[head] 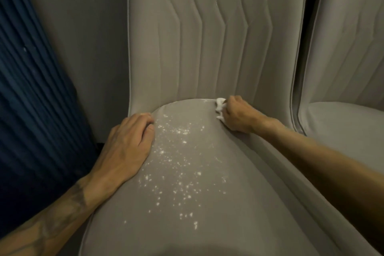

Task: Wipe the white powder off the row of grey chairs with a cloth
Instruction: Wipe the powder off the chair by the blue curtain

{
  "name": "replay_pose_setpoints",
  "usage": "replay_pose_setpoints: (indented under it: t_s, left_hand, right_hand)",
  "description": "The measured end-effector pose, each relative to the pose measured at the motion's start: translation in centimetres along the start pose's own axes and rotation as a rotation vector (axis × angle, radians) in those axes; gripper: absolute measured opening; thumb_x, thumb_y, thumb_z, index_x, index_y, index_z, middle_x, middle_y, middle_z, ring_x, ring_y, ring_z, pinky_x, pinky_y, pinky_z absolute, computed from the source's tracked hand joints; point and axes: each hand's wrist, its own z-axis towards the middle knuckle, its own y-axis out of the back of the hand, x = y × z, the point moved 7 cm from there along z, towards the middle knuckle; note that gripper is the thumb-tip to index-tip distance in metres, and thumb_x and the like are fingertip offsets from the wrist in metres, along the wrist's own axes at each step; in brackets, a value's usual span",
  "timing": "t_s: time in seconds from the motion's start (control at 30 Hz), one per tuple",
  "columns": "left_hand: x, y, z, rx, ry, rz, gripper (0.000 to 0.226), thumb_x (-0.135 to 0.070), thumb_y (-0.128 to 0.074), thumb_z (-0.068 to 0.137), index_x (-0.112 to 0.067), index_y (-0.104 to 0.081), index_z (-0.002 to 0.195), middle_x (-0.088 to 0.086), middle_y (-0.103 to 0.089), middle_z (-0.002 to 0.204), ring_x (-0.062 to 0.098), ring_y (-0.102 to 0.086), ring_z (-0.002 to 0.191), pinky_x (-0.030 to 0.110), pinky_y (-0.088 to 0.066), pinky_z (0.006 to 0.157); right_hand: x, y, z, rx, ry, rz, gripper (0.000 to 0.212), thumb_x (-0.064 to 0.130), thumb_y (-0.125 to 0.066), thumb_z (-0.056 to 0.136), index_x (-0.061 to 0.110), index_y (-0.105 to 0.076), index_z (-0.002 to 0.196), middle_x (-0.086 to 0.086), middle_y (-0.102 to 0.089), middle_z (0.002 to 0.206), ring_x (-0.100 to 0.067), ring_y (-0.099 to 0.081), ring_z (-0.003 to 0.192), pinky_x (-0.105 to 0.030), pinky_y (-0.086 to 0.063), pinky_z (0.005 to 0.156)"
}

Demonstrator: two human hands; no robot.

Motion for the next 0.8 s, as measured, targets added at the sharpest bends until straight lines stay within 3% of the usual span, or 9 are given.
replay_pose_setpoints:
  t_s: [0.07,0.13,0.2,0.27,0.37,0.53,0.6,0.73,0.8]
  left_hand:
    - [0.0,0.1,0.0,-0.011,0.004,-0.001,0.029,-0.043,-0.029,0.107,-0.033,-0.056,0.114,-0.019,-0.056,0.117,0.002,-0.048,0.105,0.032,-0.035,0.096]
    - [0.0,0.1,0.0,-0.015,0.001,-0.001,0.022,-0.038,-0.034,0.111,-0.033,-0.055,0.113,-0.019,-0.056,0.116,0.002,-0.048,0.105,0.033,-0.036,0.097]
    - [0.0,0.0,-0.1,-0.015,-0.004,0.006,0.019,-0.034,-0.037,0.111,-0.033,-0.056,0.113,-0.019,-0.056,0.116,0.001,-0.047,0.105,0.032,-0.035,0.097]
    - [-0.1,0.1,-0.1,-0.017,-0.007,0.003,0.019,-0.033,-0.038,0.111,-0.032,-0.056,0.114,-0.019,-0.056,0.117,-0.001,-0.046,0.104,0.029,-0.032,0.095]
    - [0.0,0.0,0.0,-0.010,-0.012,-0.004,0.025,-0.039,-0.033,0.109,-0.033,-0.056,0.115,-0.020,-0.055,0.118,-0.004,-0.044,0.103,0.029,-0.032,0.095]
    - [0.0,-0.1,0.0,-0.012,-0.010,0.005,0.029,-0.043,-0.029,0.105,-0.033,-0.055,0.113,-0.020,-0.056,0.116,-0.002,-0.045,0.103,0.031,-0.033,0.096]
    - [-0.1,-0.2,0.1,-0.011,-0.010,0.017,0.029,-0.043,-0.029,0.105,-0.034,-0.055,0.113,-0.021,-0.055,0.116,-0.002,-0.045,0.104,0.031,-0.032,0.096]
    - [-0.1,-0.3,0.0,-0.007,-0.003,-0.015,0.033,-0.045,-0.028,0.104,-0.032,-0.057,0.113,-0.018,-0.057,0.117,-0.005,-0.044,0.103,0.029,-0.031,0.096]
    - [-0.1,-0.2,0.1,-0.002,-0.004,-0.016,0.034,-0.046,-0.027,0.103,-0.033,-0.057,0.115,-0.018,-0.057,0.119,-0.005,-0.044,0.105,0.030,-0.032,0.097]
  right_hand:
    - [-1.3,-0.3,1.3,0.012,-0.091,0.025,0.041,0.031,-0.045,0.099,0.001,-0.045,0.128,-0.022,-0.048,0.128,-0.041,-0.049,0.115,-0.042,-0.043,0.093]
    - [-0.3,-0.9,2.7,0.035,-0.054,0.083,0.051,0.044,-0.047,0.094,0.003,-0.051,0.126,-0.023,-0.051,0.128,-0.044,-0.049,0.113,-0.046,-0.044,0.099]
    - [3.3,-0.1,2.2,0.024,0.082,0.139,0.040,0.037,-0.049,0.094,0.005,-0.060,0.116,-0.020,-0.060,0.125,-0.042,-0.054,0.112,-0.042,-0.045,0.098]
    - [6.4,1.1,0.6,0.009,0.192,0.188,0.021,0.024,-0.056,0.095,0.005,-0.061,0.102,-0.017,-0.065,0.119,-0.037,-0.058,0.109,-0.030,-0.042,0.094]
    - [6.0,1.5,-0.8,-0.026,0.295,0.130,0.024,0.019,-0.052,0.101,-0.001,-0.056,0.113,-0.020,-0.056,0.126,-0.035,-0.051,0.115,-0.025,-0.030,0.090]
    - [-0.4,1.3,1.2,-0.034,0.072,0.031,0.039,0.028,-0.054,0.100,-0.005,-0.050,0.121,-0.027,-0.051,0.125,-0.043,-0.045,0.122,-0.041,-0.035,0.101]
    - [0.7,1.1,1.5,-0.056,0.038,0.095,0.033,0.027,-0.056,0.097,0.001,-0.054,0.117,-0.024,-0.056,0.121,-0.042,-0.048,0.119,-0.041,-0.039,0.099]
    - [7.3,1.7,-1.4,-0.057,0.299,0.296,0.002,0.009,-0.060,0.088,0.009,-0.060,0.091,-0.012,-0.065,0.106,-0.031,-0.057,0.098,-0.027,-0.036,0.085]
    - [8.3,1.7,-3.0,-0.061,0.387,0.309,0.009,0.014,-0.056,0.094,0.005,-0.055,0.097,-0.012,-0.059,0.106,-0.028,-0.052,0.096,-0.027,-0.036,0.083]
